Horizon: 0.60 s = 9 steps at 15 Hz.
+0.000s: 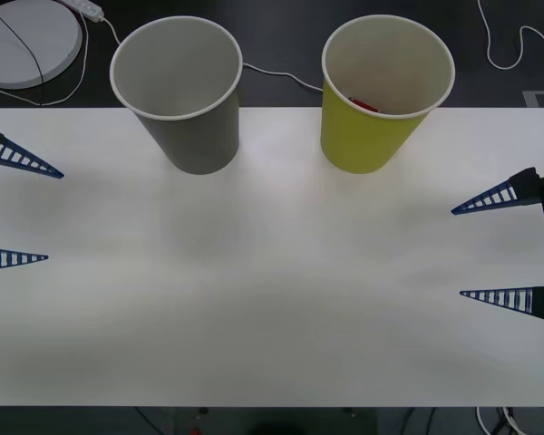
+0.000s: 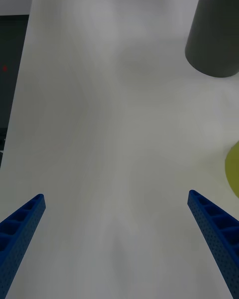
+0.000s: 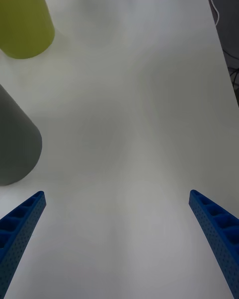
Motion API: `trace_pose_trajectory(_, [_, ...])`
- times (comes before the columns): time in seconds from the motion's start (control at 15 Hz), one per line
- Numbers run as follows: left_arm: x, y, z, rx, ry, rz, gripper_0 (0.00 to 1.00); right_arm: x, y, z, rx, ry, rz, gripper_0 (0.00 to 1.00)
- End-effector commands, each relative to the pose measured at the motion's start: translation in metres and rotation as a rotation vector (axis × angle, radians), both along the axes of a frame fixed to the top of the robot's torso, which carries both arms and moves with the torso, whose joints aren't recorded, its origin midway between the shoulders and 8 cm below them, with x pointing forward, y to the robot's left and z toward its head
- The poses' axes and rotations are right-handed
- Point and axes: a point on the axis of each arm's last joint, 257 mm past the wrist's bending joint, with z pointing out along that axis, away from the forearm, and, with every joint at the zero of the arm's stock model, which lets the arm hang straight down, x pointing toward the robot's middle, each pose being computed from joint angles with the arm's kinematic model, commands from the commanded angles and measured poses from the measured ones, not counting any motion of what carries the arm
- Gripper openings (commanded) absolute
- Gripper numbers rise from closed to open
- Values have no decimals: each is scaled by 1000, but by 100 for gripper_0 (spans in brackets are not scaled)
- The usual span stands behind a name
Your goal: Put the can into the green bin and the plastic bottle into the gray bin
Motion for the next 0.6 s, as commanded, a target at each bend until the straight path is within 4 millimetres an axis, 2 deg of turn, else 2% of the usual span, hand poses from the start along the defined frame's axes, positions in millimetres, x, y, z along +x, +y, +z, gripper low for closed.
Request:
trace_pose_trajectory(0.07, [-8,5,-15,20,-4,-30,100,0,0,0,0,0,0,100])
trace_pose_trajectory(0.33, [-19,4,-28,25,5,-54,100,0,0,0,0,0,0,100])
trace_pose_trajectory(0.6, [-22,-10,-40,-28,10,-61,100,0,0,0,0,0,0,100])
